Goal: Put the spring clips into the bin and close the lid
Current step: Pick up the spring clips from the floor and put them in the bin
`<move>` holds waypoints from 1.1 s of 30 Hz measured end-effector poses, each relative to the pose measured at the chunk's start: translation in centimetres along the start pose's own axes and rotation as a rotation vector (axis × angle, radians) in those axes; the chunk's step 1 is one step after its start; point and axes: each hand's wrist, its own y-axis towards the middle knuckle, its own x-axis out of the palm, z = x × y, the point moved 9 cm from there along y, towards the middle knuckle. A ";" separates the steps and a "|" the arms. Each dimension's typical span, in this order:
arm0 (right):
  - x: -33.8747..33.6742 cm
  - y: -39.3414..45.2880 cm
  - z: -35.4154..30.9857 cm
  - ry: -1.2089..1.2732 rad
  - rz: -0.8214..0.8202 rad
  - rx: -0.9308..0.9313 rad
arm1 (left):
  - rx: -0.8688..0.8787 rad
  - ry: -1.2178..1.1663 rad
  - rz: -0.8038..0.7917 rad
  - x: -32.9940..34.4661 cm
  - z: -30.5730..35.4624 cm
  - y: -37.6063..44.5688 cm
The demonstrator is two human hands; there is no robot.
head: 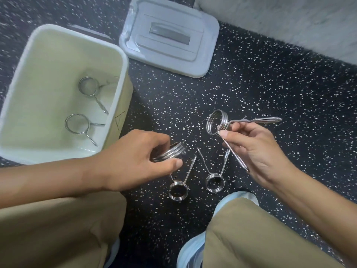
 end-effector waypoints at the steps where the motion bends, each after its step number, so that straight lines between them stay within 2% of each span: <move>1: 0.6 -0.2 0.1 0.013 -0.013 0.014 | -0.003 -0.024 -0.007 -0.5 -0.1 -0.4; 8: 6.3 -1.2 -0.1 0.050 -0.143 0.026 | -0.114 -0.239 0.069 -5.6 -3.0 -3.9; 19: 11.7 -0.6 -0.2 0.100 -0.221 0.050 | -0.227 -0.563 0.204 -13.3 -8.8 -7.3; 27: 12.5 -0.7 0.7 0.069 -0.263 0.058 | -0.387 -0.468 0.420 -18.7 -14.3 -9.5; 33: 13.0 -0.9 1.0 -0.018 -0.238 0.035 | -0.510 -0.402 0.362 -14.9 -18.1 -8.3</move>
